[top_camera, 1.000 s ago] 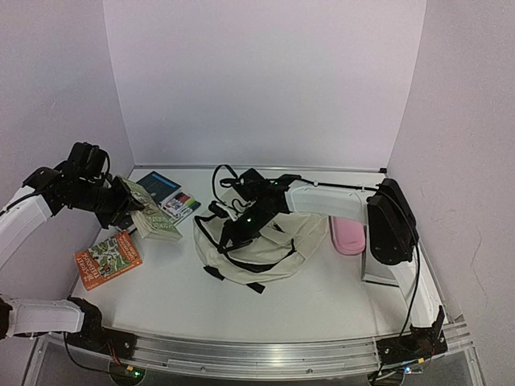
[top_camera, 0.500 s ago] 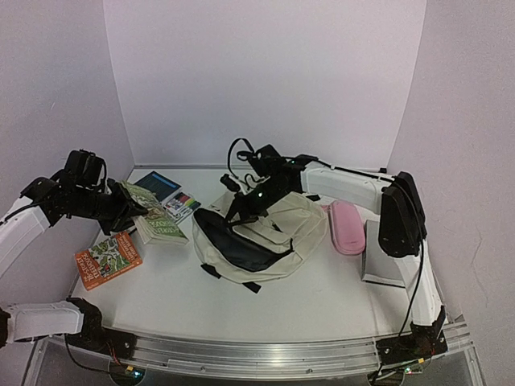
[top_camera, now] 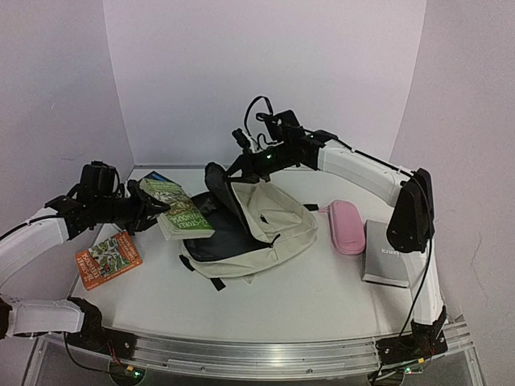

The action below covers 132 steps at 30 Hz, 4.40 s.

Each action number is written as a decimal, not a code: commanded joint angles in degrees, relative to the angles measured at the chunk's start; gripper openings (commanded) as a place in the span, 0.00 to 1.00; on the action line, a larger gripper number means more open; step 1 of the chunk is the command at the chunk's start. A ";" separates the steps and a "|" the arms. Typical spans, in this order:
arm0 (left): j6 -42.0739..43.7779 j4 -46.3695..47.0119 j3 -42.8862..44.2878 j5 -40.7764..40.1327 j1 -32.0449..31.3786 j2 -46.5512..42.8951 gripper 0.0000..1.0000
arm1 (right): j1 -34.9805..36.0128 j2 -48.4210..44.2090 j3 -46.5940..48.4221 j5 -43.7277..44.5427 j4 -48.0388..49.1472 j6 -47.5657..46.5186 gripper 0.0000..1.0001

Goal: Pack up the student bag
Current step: Adjust the student bag at the center of the board, then place the book in the student bag.

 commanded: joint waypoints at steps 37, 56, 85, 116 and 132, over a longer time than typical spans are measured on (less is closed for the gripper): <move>9.40 18.55 6.11 12.03 -5.78 17.87 0.00 | -1.22 -3.00 1.35 -11.90 16.10 4.56 0.00; 8.12 21.48 6.42 23.39 -7.11 23.57 0.00 | -2.31 5.28 22.04 -11.88 -4.27 -6.97 0.00; -2.80 32.58 2.10 -0.26 -5.61 40.47 0.00 | -4.01 -1.64 12.92 -11.11 -7.37 -11.59 0.00; -15.01 72.31 21.91 21.37 -12.08 66.41 0.00 | 2.97 6.67 27.29 -6.99 -9.83 -19.15 0.00; -8.74 44.40 21.68 11.27 -11.42 66.51 0.57 | -8.36 -4.48 4.02 -3.02 -8.77 -10.08 0.00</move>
